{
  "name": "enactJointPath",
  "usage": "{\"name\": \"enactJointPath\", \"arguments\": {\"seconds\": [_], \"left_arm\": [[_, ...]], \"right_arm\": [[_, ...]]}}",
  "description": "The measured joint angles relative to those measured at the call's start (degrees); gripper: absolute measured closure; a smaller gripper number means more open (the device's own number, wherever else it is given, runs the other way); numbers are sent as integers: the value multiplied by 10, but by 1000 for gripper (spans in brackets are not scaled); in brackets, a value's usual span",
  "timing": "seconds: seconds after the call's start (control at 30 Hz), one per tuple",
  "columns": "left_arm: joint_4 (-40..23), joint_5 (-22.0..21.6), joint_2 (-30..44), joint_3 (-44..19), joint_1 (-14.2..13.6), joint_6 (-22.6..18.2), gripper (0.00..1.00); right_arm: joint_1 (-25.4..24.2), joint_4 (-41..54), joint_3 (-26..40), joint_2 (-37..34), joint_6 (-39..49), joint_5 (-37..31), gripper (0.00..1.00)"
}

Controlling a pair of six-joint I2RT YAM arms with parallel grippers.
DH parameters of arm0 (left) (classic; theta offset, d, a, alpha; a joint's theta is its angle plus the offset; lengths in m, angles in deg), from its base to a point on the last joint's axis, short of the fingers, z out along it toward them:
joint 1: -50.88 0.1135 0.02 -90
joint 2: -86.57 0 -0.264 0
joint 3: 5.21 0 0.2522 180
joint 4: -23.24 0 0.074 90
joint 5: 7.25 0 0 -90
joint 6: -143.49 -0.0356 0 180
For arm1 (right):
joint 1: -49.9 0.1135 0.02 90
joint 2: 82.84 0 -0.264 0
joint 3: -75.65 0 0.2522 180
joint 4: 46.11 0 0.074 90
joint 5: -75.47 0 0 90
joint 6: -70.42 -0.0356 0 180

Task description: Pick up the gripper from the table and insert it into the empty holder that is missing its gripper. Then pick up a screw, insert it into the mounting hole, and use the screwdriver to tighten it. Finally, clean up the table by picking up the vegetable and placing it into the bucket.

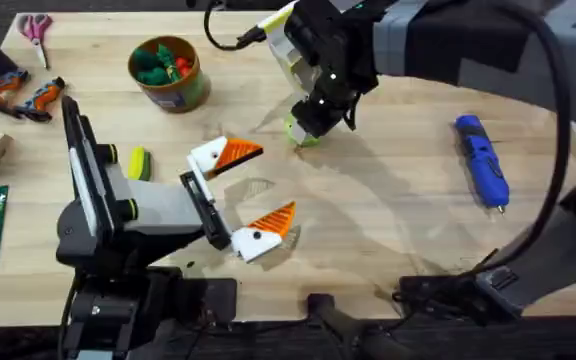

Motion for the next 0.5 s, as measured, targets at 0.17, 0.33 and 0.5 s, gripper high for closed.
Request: {"name": "enactJointPath", "arguments": {"seconds": [0.17,0.33,0.5], "left_arm": [[0,0,0,0,0,0,15],[0,0,0,0,0,0,15],[0,0,0,0,0,0,15]], "right_arm": [[0,-1,0,0,0,0,775],[0,-10,0,0,0,0,773],[1,-21,0,0,0,0,769]]}}
